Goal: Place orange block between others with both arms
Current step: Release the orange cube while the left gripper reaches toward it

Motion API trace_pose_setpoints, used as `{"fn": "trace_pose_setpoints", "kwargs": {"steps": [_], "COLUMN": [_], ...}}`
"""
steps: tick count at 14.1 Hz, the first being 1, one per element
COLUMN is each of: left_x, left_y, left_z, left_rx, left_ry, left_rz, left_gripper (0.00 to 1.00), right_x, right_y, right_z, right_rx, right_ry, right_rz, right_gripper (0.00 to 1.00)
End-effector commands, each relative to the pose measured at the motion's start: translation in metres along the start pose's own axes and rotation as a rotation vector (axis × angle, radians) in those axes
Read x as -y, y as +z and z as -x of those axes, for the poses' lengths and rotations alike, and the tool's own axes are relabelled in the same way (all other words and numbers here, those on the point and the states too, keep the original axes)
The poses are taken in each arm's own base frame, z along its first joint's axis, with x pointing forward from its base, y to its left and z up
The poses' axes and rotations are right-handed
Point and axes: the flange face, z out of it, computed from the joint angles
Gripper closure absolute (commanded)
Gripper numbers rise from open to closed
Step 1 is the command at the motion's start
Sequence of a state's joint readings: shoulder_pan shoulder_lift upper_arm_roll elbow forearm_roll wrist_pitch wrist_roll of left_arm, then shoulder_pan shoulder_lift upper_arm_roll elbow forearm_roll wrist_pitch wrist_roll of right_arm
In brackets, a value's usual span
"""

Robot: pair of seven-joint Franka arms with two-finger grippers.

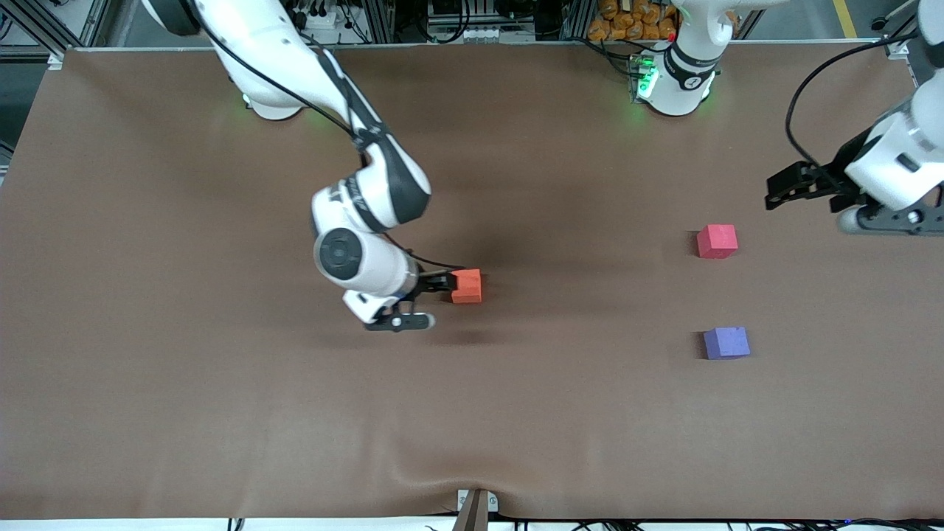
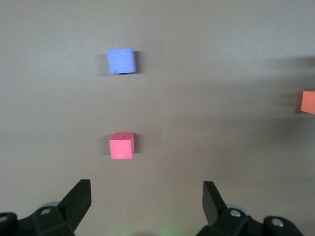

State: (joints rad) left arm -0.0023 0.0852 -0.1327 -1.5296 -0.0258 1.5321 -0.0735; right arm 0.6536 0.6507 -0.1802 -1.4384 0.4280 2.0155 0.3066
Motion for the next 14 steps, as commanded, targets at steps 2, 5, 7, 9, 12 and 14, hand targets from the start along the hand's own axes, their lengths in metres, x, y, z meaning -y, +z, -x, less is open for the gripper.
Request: {"fn": "trace_pose_setpoints", "kwargs": {"steps": [2, 5, 7, 9, 12, 14], "left_x": [-0.041, -0.101, -0.144, -0.190, -0.261, -0.306], "left_y": [0.014, 0.048, 0.080, 0.116, 0.166, 0.197], "left_z": [-0.016, -0.035, -0.047, -0.053, -0.052, -0.061], "left_rx": [-0.021, -0.040, -0.054, -0.058, -0.078, -0.083], "left_ry": [0.048, 0.101, 0.114, 0.143, 0.110, 0.079], "left_rz": [0.010, 0.018, 0.024, 0.029, 0.053, 0.078], "left_gripper": [0.00, 0.00, 0.00, 0.00, 0.00, 0.00], "right_x": [-0.063, -0.117, -0.154, -0.188, -0.253, -0.283], "right_y": [-0.080, -0.131, -0.158, -0.184, -0.214, -0.230], "right_z": [0.006, 0.024, 0.033, 0.045, 0.062, 0.076], "right_rx": [0.022, -0.038, -0.065, -0.067, -0.054, -0.048], "right_ry": [0.034, 0.051, 0.047, 0.046, 0.013, 0.026], "right_rz": [0.031, 0.133, 0.185, 0.157, 0.157, 0.138], "right_gripper": [0.00, 0.00, 0.00, 0.00, 0.00, 0.00]}}
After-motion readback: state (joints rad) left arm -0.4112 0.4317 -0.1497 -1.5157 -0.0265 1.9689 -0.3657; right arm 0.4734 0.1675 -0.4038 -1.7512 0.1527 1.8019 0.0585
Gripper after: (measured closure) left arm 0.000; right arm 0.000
